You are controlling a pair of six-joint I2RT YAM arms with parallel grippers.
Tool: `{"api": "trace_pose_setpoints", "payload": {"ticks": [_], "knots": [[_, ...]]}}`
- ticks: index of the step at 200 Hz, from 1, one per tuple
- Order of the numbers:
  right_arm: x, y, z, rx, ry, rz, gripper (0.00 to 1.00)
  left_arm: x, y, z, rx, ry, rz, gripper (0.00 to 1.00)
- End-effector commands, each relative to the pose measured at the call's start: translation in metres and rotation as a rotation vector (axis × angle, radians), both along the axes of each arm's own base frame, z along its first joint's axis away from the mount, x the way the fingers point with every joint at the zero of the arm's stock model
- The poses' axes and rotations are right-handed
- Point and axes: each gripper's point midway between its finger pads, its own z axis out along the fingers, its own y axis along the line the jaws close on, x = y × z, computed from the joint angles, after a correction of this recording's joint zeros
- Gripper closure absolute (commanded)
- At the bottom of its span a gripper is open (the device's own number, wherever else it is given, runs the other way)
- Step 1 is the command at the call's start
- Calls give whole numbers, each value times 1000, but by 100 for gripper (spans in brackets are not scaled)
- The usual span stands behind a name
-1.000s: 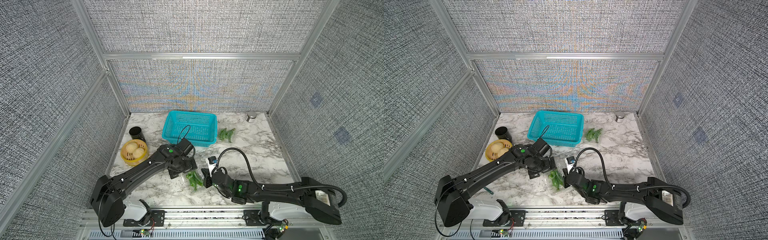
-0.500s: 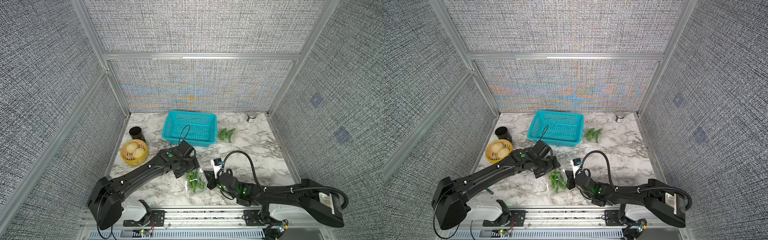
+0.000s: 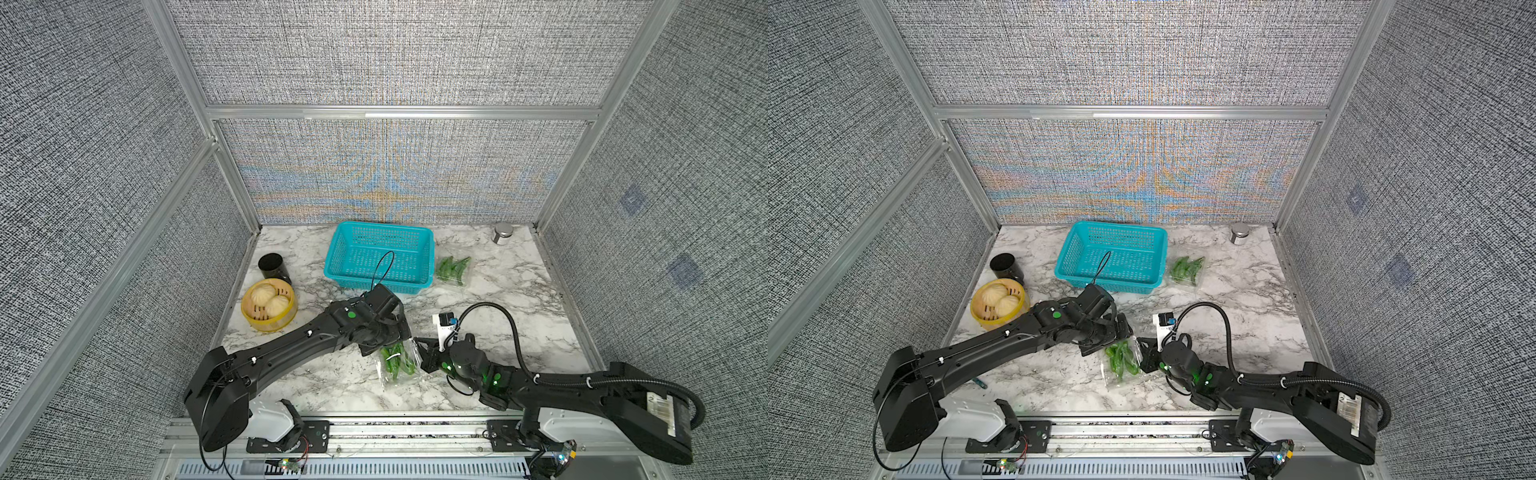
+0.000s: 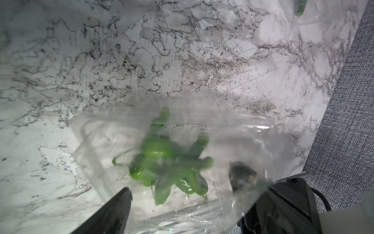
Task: Take small green peppers out of containers
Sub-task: Open the packing box at the center of the board.
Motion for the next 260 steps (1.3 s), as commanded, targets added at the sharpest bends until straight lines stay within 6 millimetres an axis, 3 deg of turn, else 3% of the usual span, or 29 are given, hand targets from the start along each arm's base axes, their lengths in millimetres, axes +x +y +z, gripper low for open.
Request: {"api": "trace_pose_setpoints", "payload": {"ticks": [1,19,64,111,180,194,227,260], "knots": [[0,8,18,112,-1,28,100,4,-16,13,-48,-77,-54,3],[1,6,19,125,8,28,100,-1,-22,13,-29,-76,-113,3],[1,2,29,139,-14,31,100,-7,-3,-9,141,-1,-113,4],[-1,-1,33,104,-33,45,100,-9,10,-10,257,39,-121,12],[-4,10,27,82,-10,94,100,-3,16,-10,393,72,-146,11],[-5,12,23,81,0,102,100,-4,17,-14,408,82,-153,14],[-5,15,25,90,-2,110,100,-5,18,-20,433,103,-160,32],[-6,19,30,85,-4,131,100,0,23,-16,445,72,-129,28]]}}
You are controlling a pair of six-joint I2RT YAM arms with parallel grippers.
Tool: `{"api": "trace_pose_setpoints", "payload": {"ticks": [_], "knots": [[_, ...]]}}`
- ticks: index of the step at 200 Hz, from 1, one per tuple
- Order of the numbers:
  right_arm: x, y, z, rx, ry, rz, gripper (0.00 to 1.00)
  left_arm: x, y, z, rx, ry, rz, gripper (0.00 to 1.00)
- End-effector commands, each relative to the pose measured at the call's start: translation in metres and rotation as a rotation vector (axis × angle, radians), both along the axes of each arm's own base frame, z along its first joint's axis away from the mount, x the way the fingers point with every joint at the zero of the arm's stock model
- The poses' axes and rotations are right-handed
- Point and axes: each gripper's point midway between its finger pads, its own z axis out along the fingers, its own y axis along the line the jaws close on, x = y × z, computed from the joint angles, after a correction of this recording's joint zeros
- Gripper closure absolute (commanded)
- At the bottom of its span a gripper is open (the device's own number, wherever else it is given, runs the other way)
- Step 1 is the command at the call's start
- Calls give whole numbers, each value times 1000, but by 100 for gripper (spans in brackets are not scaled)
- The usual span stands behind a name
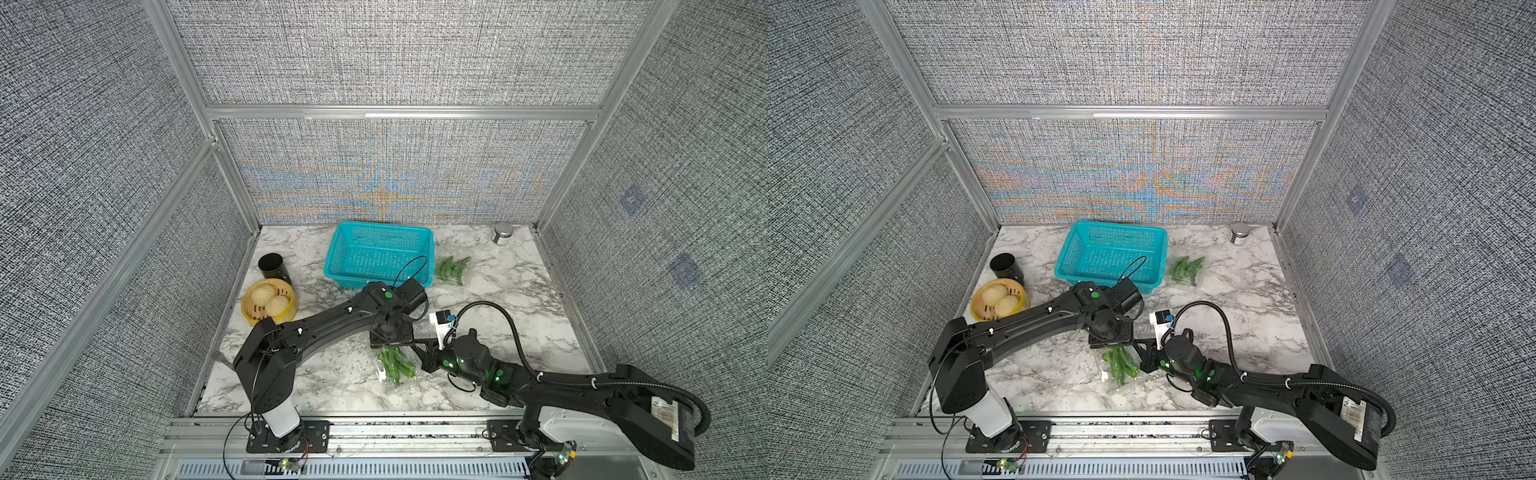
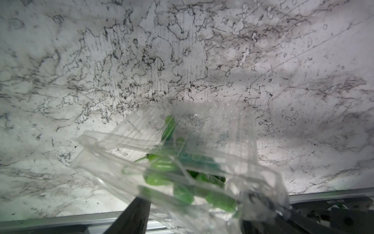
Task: Take small green peppers out of containers
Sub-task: Open the packing box at the center of the board.
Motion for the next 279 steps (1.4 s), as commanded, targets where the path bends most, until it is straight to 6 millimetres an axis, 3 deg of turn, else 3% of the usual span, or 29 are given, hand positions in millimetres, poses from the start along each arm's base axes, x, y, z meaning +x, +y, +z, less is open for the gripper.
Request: {"api": "trace_pose_setpoints", "payload": {"ticks": [1,18,58,93,200,263,279], "knots": [[1,8,18,50,-33,20,100,2,18,1,70,-29,15,27],[1,10,16,53,-26,25,100,4,14,0,69,-28,11,28],[2,15,6,39,0,29,100,4,10,-13,67,-10,6,62],[3,16,-6,17,20,27,100,3,8,-19,68,1,-8,77],[6,7,-39,-68,72,-4,100,6,7,3,26,-37,-13,94],[7,3,-52,-73,93,-28,100,8,10,26,-15,-92,-27,93],[8,-2,-51,-70,93,-52,100,12,18,36,-27,-131,-24,89]]}}
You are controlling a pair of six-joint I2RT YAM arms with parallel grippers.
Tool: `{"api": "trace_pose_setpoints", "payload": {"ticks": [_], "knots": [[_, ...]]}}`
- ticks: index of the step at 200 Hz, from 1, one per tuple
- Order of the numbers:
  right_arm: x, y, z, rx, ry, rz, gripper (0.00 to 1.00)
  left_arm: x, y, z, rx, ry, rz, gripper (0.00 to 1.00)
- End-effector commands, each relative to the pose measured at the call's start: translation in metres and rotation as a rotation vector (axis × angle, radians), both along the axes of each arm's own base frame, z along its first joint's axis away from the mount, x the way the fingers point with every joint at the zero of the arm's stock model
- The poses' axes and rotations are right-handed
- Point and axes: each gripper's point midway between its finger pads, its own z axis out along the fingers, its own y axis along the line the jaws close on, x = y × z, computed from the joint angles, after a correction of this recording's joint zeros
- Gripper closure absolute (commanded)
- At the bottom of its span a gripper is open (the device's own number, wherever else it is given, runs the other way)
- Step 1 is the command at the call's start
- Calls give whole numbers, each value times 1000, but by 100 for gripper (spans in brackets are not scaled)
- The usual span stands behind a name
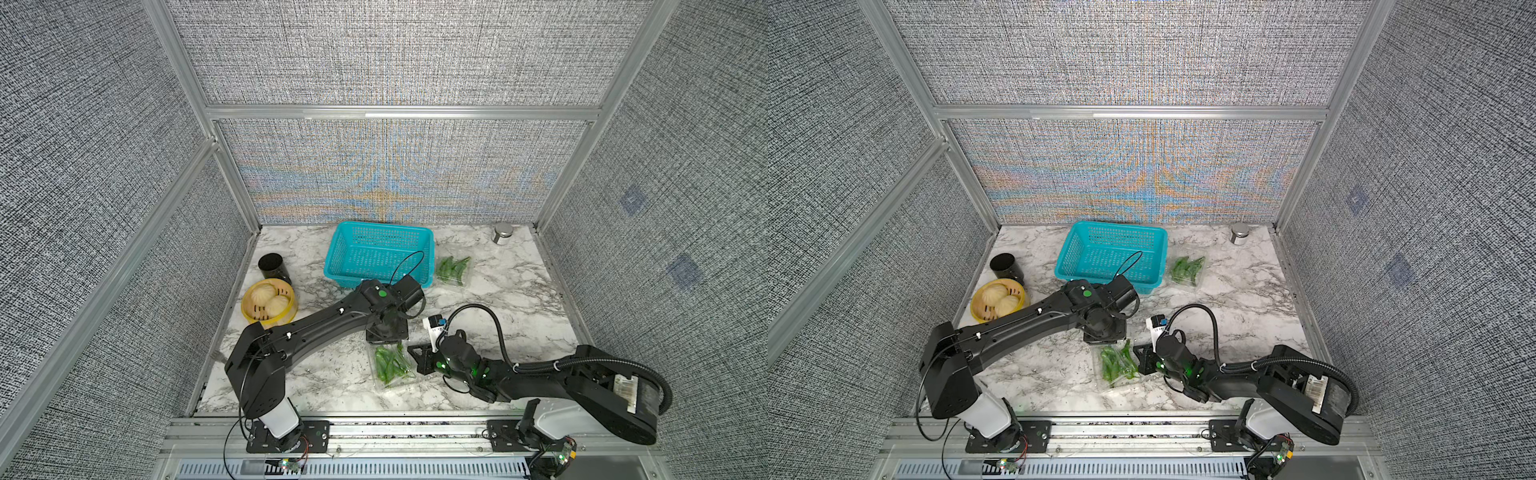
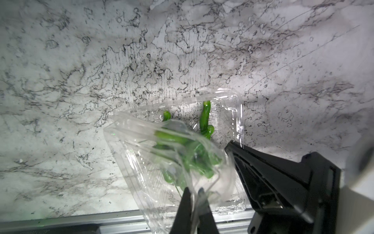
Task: Take small green peppers out of containers
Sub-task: Open the packing box at the center of the board.
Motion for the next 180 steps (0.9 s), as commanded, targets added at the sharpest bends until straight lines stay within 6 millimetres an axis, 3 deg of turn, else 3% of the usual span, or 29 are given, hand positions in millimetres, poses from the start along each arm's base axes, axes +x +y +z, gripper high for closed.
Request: {"api": "trace_pose_setpoints", "payload": {"ticks": [1,34,66,94,116,144,165,180], "knots": [[4,-2,8,34,-21,-32,100,7,11,13,1,-65,-6,89],[6,-16,15,35,-32,-87,100,24,40,37,-35,-172,21,72],[7,-25,20,-4,-30,-115,100,26,78,48,-16,-253,60,54],[6,-29,14,-36,-13,-127,74,19,106,57,3,-324,85,39],[5,-28,8,-54,5,-120,59,13,122,68,17,-347,106,27],[3,-24,3,-76,27,-101,40,12,122,87,-11,-369,96,17],[2,-26,4,-100,29,-93,27,15,103,101,-98,-386,45,14],[1,-32,8,-120,20,-96,20,17,84,97,-175,-347,54,14]]}}
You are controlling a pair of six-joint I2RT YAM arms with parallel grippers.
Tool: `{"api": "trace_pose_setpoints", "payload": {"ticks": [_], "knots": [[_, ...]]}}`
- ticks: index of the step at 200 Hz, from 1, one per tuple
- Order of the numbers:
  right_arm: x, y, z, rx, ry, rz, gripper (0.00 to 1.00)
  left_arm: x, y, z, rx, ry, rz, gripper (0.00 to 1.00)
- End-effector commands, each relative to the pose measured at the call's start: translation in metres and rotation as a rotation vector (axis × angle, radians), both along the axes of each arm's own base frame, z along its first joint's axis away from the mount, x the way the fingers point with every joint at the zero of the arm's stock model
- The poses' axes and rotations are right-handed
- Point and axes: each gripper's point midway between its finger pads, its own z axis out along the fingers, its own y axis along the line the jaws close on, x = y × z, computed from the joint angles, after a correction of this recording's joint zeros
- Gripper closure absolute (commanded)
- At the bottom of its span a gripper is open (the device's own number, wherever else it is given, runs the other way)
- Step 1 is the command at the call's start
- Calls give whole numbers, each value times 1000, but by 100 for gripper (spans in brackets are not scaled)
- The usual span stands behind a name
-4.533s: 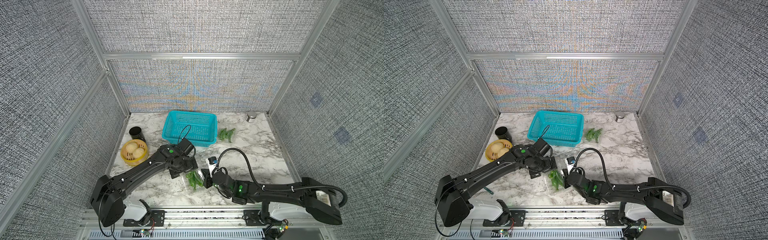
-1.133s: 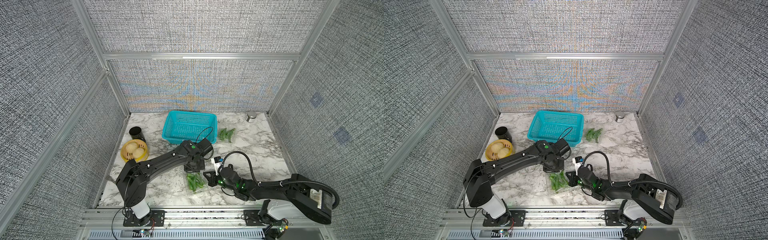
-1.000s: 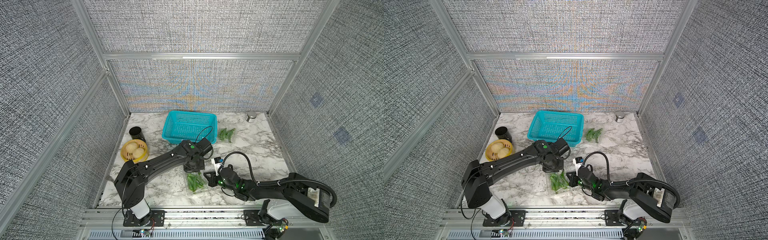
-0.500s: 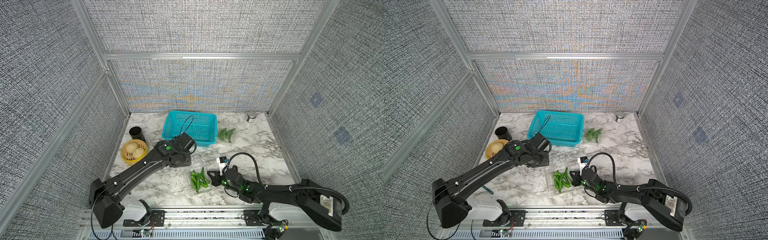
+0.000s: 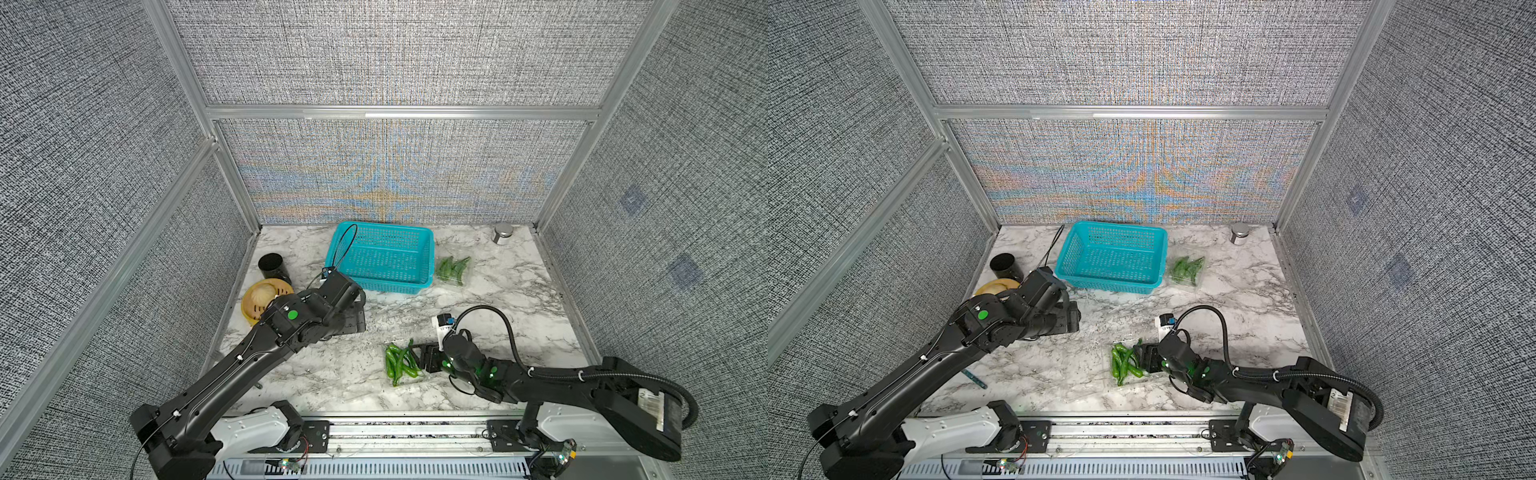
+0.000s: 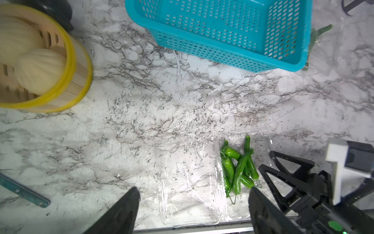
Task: Take small green peppers out of containers
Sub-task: Open the packing box at the center of the board.
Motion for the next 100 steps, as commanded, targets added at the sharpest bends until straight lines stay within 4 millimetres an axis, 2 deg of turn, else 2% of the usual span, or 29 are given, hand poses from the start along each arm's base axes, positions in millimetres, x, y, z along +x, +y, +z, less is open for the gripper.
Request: {"api": "trace_pose_setpoints", "payload": {"ticks": [1,42,58,76,100], "knots": [[-3,-8,0,-49,0,4,20,1,-26,-2,-95,33,-46,14],[-3,-32,24,-118,-68,-22,15,2,-99,-52,-214,220,-113,17],[-4,-43,32,-139,-81,-29,15,-1,-125,-72,-201,276,-142,23],[-4,-55,39,-144,-89,-42,15,-8,-142,-91,-174,326,-160,29],[-5,-69,37,-141,-78,-62,15,-24,-146,-114,-135,390,-161,33]]}}
